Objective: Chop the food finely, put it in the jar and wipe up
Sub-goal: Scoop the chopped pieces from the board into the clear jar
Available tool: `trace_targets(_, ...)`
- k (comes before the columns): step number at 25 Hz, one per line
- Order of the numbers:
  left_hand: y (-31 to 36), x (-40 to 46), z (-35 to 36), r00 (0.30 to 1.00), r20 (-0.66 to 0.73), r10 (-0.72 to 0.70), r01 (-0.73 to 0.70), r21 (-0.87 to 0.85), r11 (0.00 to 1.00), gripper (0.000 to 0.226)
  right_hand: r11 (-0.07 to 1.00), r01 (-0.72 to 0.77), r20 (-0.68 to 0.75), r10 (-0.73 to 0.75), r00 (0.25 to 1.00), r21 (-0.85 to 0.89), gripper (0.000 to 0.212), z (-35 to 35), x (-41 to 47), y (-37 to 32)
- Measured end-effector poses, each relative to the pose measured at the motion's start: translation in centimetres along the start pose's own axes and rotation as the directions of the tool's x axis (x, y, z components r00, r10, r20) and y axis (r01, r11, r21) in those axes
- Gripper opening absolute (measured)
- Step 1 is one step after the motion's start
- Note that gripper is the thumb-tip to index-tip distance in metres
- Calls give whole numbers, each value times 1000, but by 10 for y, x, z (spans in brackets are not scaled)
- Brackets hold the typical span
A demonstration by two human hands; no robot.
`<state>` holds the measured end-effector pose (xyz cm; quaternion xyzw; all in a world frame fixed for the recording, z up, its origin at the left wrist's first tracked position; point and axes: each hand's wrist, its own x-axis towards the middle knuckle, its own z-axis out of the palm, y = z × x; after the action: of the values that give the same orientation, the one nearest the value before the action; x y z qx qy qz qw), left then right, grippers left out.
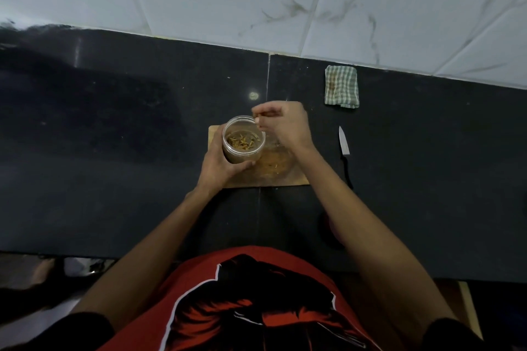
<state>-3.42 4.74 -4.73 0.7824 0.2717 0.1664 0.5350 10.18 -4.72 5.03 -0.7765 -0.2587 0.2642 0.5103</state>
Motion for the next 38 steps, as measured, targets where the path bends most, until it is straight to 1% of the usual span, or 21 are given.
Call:
trace_targets(1, -1, 0, 0, 1000, 6, -5, 5, -2, 1000, 94, 975, 73, 54, -63, 997, -210, 25, 8, 2, -3)
trace_targets(2, -1, 0, 1, 1000, 13, -4, 4, -5, 1000, 94, 913, 136, 115, -99, 988, -384, 25, 14, 2, -4)
trace_targets(3, -1, 1, 1, 1000, 16, -1, 1, -4, 1000, 94, 857, 182, 152, -123, 981, -483, 24, 17, 2, -4)
trace_targets(4, -1, 1, 1, 1000, 14, 4, -4, -2, 1000, 94, 830, 205, 162, -140, 977, -519, 25, 19, 2, -3)
trace_targets(7, -2, 0, 1, 1000, 5, 14, -14, 3, 1000, 91, 826, 208, 111, -177, 978, -523, 27, 17, 2, -1)
trace_targets(9, -1, 1, 1, 1000, 7, 16, -16, 5, 1000, 93, 839, 206, 106, -176, 979, -504, 26, 14, 2, 1)
trace_targets(11, 0, 1, 1, 1000, 8, 8, -8, 13, 1000, 94, 876, 190, 87, -168, 982, -444, 26, 13, 3, 2)
trace_targets(14, 0, 0, 0, 1000, 4, 17, -17, 29, 999, 94, 928, 142, 16, -145, 989, -346, 26, 9, -3, 3)
trace_targets(19, 4, -1, -1, 999, 1, 41, -41, 48, 998, 89, 968, 111, -54, -127, 990, -225, 23, -3, -20, 13)
trace_targets(20, 6, -3, -2, 999, -2, 50, -50, 50, 997, 89, 960, 125, -43, -140, 989, -251, 24, -3, -23, 12)
trace_targets(22, 10, -6, -1, 996, 6, 84, -84, 50, 995, 89, 909, 176, 17, -184, 983, -377, 24, -3, -27, 9)
trace_targets(24, 19, -10, 0, 990, 30, 135, -137, 52, 989, 88, 894, 191, 19, -201, 979, -405, 24, -3, -29, 8)
trace_targets(27, 36, -16, 6, 978, 88, 189, -191, 17, 981, 84, 944, 141, -91, -176, 980, -297, 21, -10, -40, 15)
trace_targets(29, 40, -19, 13, 974, 125, 190, -193, 14, 981, 84, 963, 125, -160, -165, 973, -239, 21, -24, -58, 22)
trace_targets(31, 41, -22, 20, 965, 170, 199, -211, 53, 976, 86, 961, 67, -189, -120, 975, -268, 25, -44, -84, 33)
trace_targets(33, 37, -22, 28, 948, 235, 213, -247, 124, 961, 92, 913, -94, -174, 25, 984, -398, 36, -64, -112, 52)
trace_targets(34, 36, -22, 33, 940, 265, 214, -263, 162, 951, 96, 862, -187, -158, 126, 979, -470, 44, -72, -125, 63)
trace_targets(36, 39, -28, 42, 925, 310, 221, -295, 215, 931, 99, 730, -339, -130, 328, 936, -593, 63, -83, -148, 79)
trace_targets(38, 43, -35, 50, 908, 342, 242, -328, 224, 918, 99, 627, -416, -123, 456, 881, -659, 81, -87, -162, 94)
